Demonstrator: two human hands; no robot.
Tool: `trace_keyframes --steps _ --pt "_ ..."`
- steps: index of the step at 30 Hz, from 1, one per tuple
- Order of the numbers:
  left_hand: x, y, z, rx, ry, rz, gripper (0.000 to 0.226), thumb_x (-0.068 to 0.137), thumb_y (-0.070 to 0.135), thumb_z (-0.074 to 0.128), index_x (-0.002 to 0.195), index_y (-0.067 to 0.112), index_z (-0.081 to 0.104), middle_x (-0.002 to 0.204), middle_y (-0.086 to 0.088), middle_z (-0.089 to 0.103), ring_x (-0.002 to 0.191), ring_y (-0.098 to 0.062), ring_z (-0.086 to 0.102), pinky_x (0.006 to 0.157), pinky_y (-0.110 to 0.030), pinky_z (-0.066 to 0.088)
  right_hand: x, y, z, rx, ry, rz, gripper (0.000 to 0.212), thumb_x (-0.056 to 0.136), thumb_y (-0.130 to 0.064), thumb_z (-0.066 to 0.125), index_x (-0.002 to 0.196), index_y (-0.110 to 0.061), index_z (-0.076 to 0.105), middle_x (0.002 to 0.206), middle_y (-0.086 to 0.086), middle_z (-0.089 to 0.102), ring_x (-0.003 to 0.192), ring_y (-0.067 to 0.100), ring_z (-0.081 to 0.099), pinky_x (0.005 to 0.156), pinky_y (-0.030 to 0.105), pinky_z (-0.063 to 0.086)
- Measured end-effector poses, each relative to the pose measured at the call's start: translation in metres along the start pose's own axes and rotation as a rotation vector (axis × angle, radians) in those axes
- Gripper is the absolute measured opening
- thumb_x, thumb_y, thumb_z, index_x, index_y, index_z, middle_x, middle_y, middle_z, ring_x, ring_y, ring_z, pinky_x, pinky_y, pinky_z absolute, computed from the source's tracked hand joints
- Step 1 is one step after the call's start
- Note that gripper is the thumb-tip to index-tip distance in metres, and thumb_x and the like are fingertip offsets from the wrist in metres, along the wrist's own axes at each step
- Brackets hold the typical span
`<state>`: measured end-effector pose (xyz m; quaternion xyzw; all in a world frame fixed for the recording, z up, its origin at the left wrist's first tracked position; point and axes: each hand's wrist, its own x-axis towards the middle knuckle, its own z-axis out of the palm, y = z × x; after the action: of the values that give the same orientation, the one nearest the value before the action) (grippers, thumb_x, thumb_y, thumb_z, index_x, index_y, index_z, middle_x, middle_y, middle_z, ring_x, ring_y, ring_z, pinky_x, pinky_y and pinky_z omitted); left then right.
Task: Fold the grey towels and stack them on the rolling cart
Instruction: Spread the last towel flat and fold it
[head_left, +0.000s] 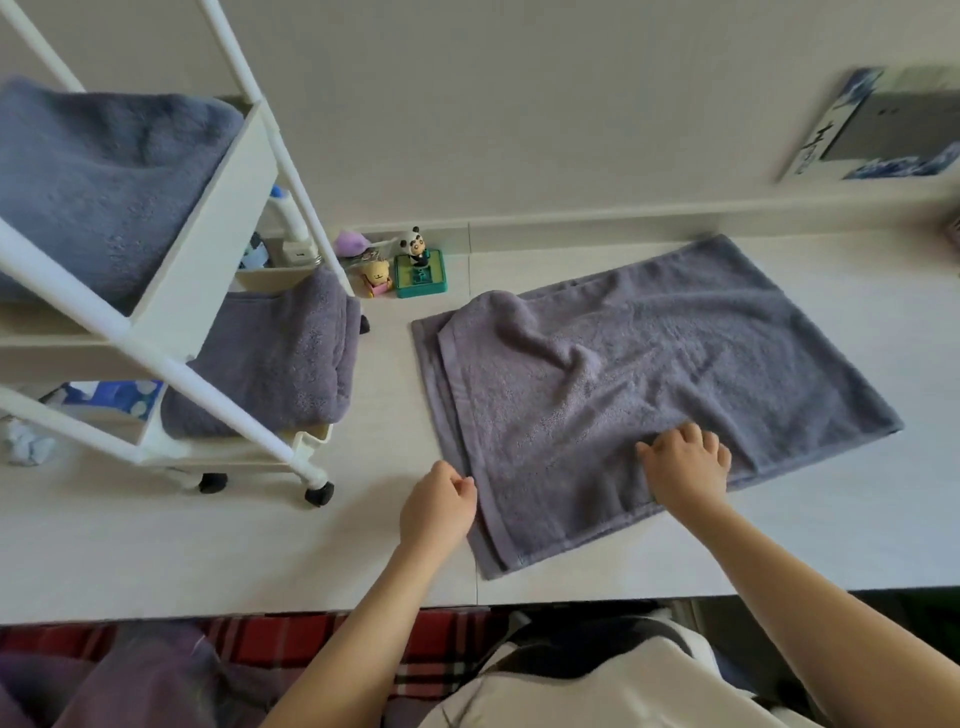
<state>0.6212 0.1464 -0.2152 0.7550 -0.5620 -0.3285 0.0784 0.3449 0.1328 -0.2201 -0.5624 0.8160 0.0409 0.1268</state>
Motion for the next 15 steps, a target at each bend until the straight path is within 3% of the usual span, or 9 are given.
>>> trace_keyframes --steps 2,4,6,8,9,11,13,15 --pt "0.015 0.01 -0.001 0.038 0.134 0.206 0.014 0.091 0.023 0.052 0.099 0.011 0.055 0.106 -0.008 0.056 0.103 -0.029 0.054 0.082 -0.035 0.042 -0.013 -0.01 0.004 0.118 0.013 -0.036 0.048 0.097 -0.045 0.035 0.136 -0.019 0.042 0.146 0.008 0.032 0.136 0.029 0.023 0.112 0.041 0.016" --pt "0.035 0.017 0.0 0.133 0.103 0.391 0.034 0.093 0.023 0.051 0.124 0.011 0.054 0.132 -0.01 0.048 0.124 -0.029 0.043 0.1 -0.037 0.036 -0.03 -0.019 0.018 0.115 -0.043 -0.133 0.059 0.094 -0.057 0.026 0.147 -0.03 0.022 0.156 0.007 0.016 0.143 0.028 0.01 0.115 0.041 0.008" --pt "0.054 0.024 0.005 0.292 -0.011 0.472 0.048 0.097 0.029 0.043 0.144 0.019 0.036 0.155 -0.005 0.025 0.142 -0.023 0.021 0.112 -0.038 0.02 -0.04 -0.016 0.028 0.045 -0.101 -0.19 0.081 0.076 -0.078 -0.005 0.148 -0.041 0.001 0.159 0.005 -0.002 0.145 0.026 -0.004 0.116 0.04 -0.003" --pt "0.064 0.027 0.006 0.435 -0.041 0.481 0.05 0.099 0.034 0.036 0.146 0.022 0.031 0.156 -0.001 0.023 0.144 -0.019 0.018 0.113 -0.038 0.016 -0.033 -0.003 0.033 -0.007 -0.125 -0.223 0.1 0.053 -0.083 -0.03 0.144 -0.045 -0.011 0.159 0.001 -0.009 0.145 0.024 -0.011 0.115 0.04 -0.008" --pt "0.065 0.029 0.006 0.484 -0.002 0.508 0.048 0.097 0.037 0.035 0.142 0.021 0.039 0.15 -0.003 0.035 0.139 -0.021 0.029 0.109 -0.039 0.023 -0.026 0.006 0.031 -0.025 -0.131 -0.234 0.099 0.052 -0.083 -0.03 0.143 -0.047 -0.014 0.158 0.0 -0.01 0.145 0.023 -0.011 0.116 0.04 -0.008" --pt "0.057 0.04 0.006 0.52 0.063 0.576 0.049 0.091 0.042 0.032 0.123 0.015 0.059 0.121 -0.006 0.06 0.115 -0.028 0.054 0.094 -0.04 0.035 -0.011 0.025 0.023 -0.077 -0.144 -0.233 0.08 0.069 -0.082 -0.012 0.142 -0.048 -0.014 0.158 -0.001 -0.011 0.145 0.023 -0.011 0.117 0.042 -0.006" --pt "0.047 0.05 0.013 0.551 0.048 0.627 0.049 0.09 0.044 0.03 0.111 0.015 0.064 0.105 -0.004 0.065 0.101 -0.029 0.059 0.09 -0.038 0.033 0.007 0.041 0.012 -0.138 -0.161 -0.212 0.064 0.088 -0.07 0.012 0.143 -0.048 -0.01 0.158 0.0 -0.011 0.145 0.023 -0.011 0.117 0.043 -0.005" --pt "0.036 0.061 0.02 0.553 -0.027 0.645 0.05 0.089 0.045 0.03 0.108 0.016 0.066 0.103 -0.004 0.065 0.099 -0.027 0.059 0.093 -0.036 0.03 0.023 0.049 -0.001 -0.201 -0.146 -0.198 0.06 0.093 -0.062 0.022 0.144 -0.048 -0.006 0.159 0.0 -0.01 0.145 0.024 -0.011 0.117 0.044 -0.003"
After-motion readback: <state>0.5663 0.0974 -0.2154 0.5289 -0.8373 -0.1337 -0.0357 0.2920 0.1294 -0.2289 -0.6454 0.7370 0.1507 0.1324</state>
